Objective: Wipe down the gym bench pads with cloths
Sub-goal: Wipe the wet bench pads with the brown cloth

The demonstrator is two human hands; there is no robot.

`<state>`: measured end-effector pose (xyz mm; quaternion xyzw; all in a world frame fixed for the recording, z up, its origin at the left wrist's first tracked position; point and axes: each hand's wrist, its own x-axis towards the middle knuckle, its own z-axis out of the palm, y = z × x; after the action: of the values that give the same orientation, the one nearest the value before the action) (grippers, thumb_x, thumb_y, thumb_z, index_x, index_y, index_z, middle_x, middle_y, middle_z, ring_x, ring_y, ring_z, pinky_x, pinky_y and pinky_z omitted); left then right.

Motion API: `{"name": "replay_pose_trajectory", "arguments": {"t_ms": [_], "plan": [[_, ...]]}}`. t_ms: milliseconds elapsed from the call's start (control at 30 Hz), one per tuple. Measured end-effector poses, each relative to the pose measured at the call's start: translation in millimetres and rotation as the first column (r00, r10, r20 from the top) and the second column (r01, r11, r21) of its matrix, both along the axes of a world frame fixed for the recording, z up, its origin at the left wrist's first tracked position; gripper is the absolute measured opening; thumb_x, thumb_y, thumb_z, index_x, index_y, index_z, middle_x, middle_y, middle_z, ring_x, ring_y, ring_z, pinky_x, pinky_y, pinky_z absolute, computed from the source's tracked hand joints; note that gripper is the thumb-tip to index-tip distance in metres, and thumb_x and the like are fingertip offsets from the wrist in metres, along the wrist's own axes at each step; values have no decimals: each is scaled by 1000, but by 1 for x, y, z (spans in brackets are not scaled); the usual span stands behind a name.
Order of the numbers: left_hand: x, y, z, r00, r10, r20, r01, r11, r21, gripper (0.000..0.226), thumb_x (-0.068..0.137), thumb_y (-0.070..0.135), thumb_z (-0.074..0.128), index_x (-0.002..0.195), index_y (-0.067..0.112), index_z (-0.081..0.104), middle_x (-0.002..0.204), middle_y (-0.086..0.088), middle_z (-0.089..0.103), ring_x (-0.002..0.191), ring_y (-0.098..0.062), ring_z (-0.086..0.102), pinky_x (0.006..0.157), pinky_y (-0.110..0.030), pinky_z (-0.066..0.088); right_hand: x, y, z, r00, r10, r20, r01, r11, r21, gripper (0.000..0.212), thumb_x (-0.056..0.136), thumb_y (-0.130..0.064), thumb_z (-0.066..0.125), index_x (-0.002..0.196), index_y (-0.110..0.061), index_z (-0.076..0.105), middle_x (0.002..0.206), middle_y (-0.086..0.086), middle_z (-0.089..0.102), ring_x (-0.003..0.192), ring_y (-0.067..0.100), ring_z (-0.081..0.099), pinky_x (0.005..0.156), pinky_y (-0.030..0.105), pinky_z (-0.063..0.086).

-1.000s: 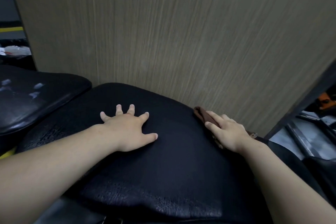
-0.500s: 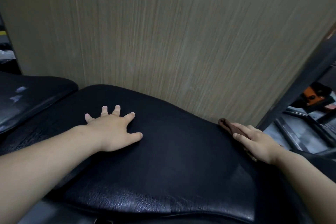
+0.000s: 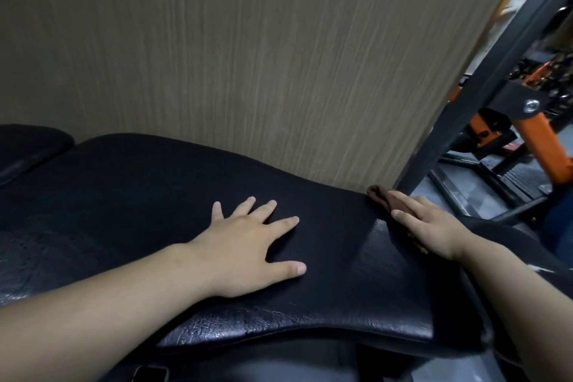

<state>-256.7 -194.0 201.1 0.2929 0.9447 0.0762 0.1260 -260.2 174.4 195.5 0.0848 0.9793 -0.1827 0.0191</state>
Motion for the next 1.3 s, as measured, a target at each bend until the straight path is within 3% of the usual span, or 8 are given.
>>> {"name": "replay_pose_trajectory", "arguments": {"t_ms": [300, 533, 733, 867, 1000, 1100, 1200, 1300], "plan": [[-4, 12, -2, 1000, 13, 15, -12, 996, -93, 88, 71, 93, 30, 148, 59, 2, 166, 9, -9, 151, -25, -14, 114, -69, -1, 50, -10, -8, 993, -109, -51, 111, 993, 36, 56, 97, -58, 38, 150, -47, 27, 162, -4, 20, 145, 30, 20, 118, 37, 14], [-1, 11, 1, 999, 27, 23, -24, 995, -96, 91, 66, 94, 26, 148, 61, 4, 165, 12, -8, 152, -23, -12, 116, -67, 4, 111, -24, -14, 990, -79, -115, 80, 997, 4, 51, 98, -58, 25, 148, -48, 31, 162, -2, 21, 146, 22, 15, 119, 32, 8], [2, 10, -2, 1000, 28, 6, -28, 996, -83, 93, 63, 95, 21, 148, 61, 4, 166, 11, -8, 152, -23, -12, 116, -67, 1, 171, -45, -15, 984, 46, -173, -55, 997, -48, 72, 76, -45, 11, 146, -51, 30, 162, -3, 21, 147, 16, 9, 120, 29, 4], [5, 8, -5, 999, 33, 1, -33, 999, -42, 92, 64, 95, 20, 148, 61, 4, 166, 10, -8, 152, -22, -12, 116, -67, -3, 199, -60, -17, 984, 139, -112, -123, 983, 133, 70, 79, -44, 20, 148, -57, 14, 163, -8, 12, 148, 15, 5, 119, 28, -2], [10, 6, -3, 999, 50, 6, -50, 999, 8, 86, 73, 88, 29, 151, 55, 13, 166, 5, -7, 153, -21, -8, 117, -65, -2, 200, -46, -8, 963, 269, -14, -240, 880, 409, 65, 92, -58, 24, 152, -51, -1, 164, -1, 15, 145, 24, 20, 120, 40, 17], [12, -2, 2, 998, 56, 32, -58, 996, 67, 73, 87, 73, 42, 152, 49, 20, 166, 2, -9, 153, -21, -4, 117, -64, 0, 193, -35, 1, 937, 348, 22, -307, 792, 529, 65, 97, -69, 21, 155, -44, 6, 163, 5, 18, 143, 30, 27, 116, 48, 28], [11, -19, 7, 999, 44, 23, -46, 994, 99, 65, 93, 64, 44, 152, 47, 24, 167, 3, -5, 153, -20, -3, 118, -63, -1, 184, -36, 1, 922, 381, 66, -341, 720, 604, 70, 96, -71, 22, 156, -34, 20, 166, 5, 7, 150, 34, 13, 118, 57, 19], [11, -40, 9, 999, 32, -22, -30, 995, 91, 61, 95, 60, 43, 151, 45, 25, 167, 5, -1, 152, -14, -4, 118, -62, -2, 174, -46, -6, 907, 418, 50, -368, 729, 577, 75, 96, -72, 21, 157, -29, 16, 166, 1, 3, 152, 29, 5, 118, 56, 21]]}}
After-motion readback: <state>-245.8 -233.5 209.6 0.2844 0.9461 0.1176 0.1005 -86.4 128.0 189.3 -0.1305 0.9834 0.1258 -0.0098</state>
